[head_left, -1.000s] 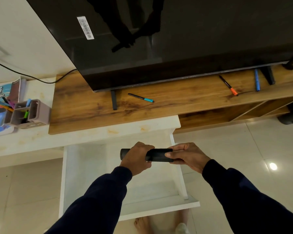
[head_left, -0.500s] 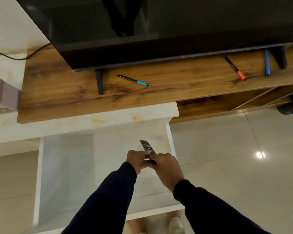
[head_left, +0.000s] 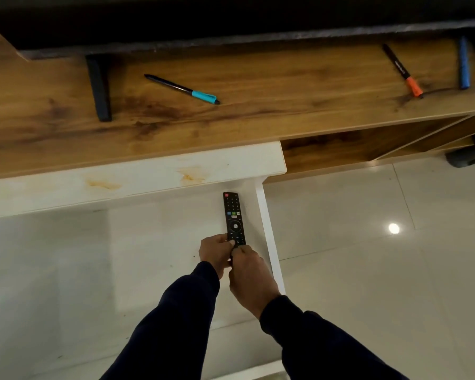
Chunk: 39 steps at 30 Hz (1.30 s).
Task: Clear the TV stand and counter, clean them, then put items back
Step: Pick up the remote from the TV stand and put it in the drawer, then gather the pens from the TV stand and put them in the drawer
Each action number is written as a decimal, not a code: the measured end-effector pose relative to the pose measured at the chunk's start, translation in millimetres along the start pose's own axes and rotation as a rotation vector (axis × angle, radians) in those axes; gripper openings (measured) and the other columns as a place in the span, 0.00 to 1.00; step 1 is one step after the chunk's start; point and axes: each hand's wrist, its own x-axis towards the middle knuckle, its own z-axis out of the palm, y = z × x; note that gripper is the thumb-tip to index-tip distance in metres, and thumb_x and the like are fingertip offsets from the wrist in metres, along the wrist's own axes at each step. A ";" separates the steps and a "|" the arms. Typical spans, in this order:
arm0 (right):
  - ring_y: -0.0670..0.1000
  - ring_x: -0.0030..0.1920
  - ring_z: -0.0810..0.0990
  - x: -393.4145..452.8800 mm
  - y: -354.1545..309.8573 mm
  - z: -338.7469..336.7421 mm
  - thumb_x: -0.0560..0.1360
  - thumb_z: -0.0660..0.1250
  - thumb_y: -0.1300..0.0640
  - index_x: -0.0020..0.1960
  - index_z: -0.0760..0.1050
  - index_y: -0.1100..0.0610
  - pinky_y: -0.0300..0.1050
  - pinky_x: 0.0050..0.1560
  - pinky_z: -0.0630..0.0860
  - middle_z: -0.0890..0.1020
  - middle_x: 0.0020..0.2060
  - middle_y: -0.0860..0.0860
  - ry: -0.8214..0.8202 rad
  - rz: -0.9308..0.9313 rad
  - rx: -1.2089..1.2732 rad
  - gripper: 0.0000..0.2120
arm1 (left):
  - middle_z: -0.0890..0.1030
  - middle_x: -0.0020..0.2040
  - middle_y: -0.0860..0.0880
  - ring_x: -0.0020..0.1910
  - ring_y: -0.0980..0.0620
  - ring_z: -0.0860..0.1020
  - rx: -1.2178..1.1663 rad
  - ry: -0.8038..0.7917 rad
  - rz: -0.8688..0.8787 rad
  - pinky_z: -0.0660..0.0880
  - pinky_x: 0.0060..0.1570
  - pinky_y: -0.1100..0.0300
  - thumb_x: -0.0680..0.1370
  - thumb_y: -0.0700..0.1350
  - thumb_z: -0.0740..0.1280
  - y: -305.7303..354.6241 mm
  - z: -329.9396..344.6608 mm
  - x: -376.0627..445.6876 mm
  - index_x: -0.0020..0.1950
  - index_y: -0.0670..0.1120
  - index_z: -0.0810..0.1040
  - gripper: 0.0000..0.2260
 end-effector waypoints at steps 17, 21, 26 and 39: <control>0.54 0.60 0.80 2.8 4.3 -1.1 0.84 0.60 0.60 0.68 0.74 0.61 0.41 0.61 0.76 0.80 0.62 0.57 -0.191 0.111 -0.130 0.14 | 0.85 0.52 0.43 0.51 0.44 0.84 0.200 0.019 0.061 0.82 0.55 0.49 0.75 0.34 0.70 -22.2 -3.6 40.5 0.60 0.41 0.82 0.14; 0.54 0.57 0.82 -3.3 -6.6 -11.1 0.82 0.62 0.62 0.65 0.75 0.61 0.39 0.55 0.77 0.81 0.60 0.56 -0.177 0.147 -0.102 0.13 | 0.84 0.55 0.43 0.54 0.46 0.83 0.469 -0.085 0.287 0.79 0.57 0.57 0.78 0.35 0.68 0.5 -34.8 1.6 0.61 0.39 0.81 0.12; 0.56 0.59 0.82 -13.5 -29.7 -38.7 0.81 0.60 0.64 0.65 0.75 0.60 0.42 0.58 0.79 0.80 0.61 0.57 -0.141 0.173 -0.102 0.14 | 0.82 0.44 0.56 0.40 0.61 0.79 0.865 -0.215 0.613 0.71 0.38 0.72 0.77 0.46 0.71 92.0 -67.1 -61.3 0.50 0.47 0.82 0.04; 0.48 0.45 0.84 -4.9 -39.7 -183.7 0.79 0.62 0.54 0.50 0.80 0.53 0.42 0.45 0.82 0.85 0.46 0.48 0.184 0.105 -0.104 0.08 | 0.72 0.63 0.49 0.61 0.49 0.71 1.505 0.154 1.210 0.75 0.59 0.51 0.76 0.41 0.67 312.2 -42.9 -112.6 0.65 0.47 0.70 0.18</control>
